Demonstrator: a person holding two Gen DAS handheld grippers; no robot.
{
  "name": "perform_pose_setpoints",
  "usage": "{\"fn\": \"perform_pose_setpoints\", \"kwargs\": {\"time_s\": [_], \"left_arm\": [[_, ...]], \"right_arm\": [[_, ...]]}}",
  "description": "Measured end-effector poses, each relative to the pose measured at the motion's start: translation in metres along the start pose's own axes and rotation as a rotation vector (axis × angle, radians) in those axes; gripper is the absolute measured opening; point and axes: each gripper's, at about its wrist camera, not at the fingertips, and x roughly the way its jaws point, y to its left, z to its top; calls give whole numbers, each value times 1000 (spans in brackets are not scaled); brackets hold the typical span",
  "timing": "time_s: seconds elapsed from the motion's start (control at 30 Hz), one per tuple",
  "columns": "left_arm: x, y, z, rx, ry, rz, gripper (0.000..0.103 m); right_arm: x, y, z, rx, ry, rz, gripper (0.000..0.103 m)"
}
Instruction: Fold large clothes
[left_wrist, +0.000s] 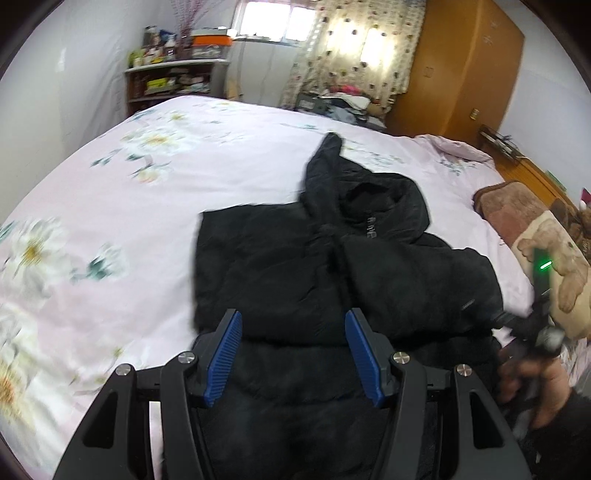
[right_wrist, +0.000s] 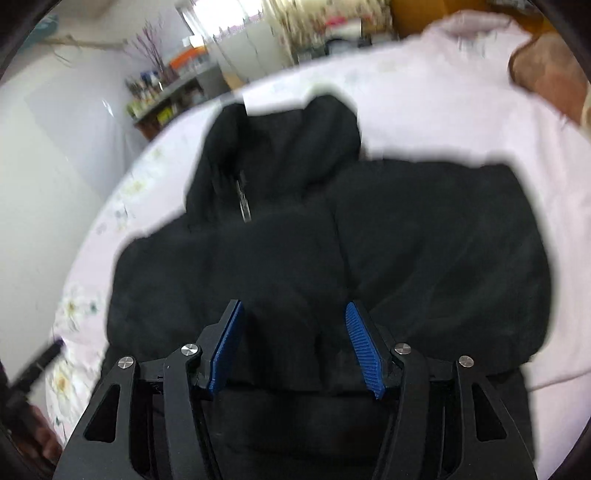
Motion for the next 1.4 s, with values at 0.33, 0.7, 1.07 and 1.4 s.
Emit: {"fn": "perform_pose_setpoints", "kwargs": {"time_s": [0.33,0.7,1.07,1.4], "left_arm": [[59,-62,26,96,38,-49,60],[154,-76,11,223,92,125,58],[150,-78,23,209,129,114,56],[177,-61,49,275,97,137,61]], "right_arm": [[-36,-9,12,-53,-129,40,58],[-8,-109,11,29,-76,-250,29],[-6,-101,11,-18,-31,-314,29],[1,-111,73,-6,-81,-296,29]]}}
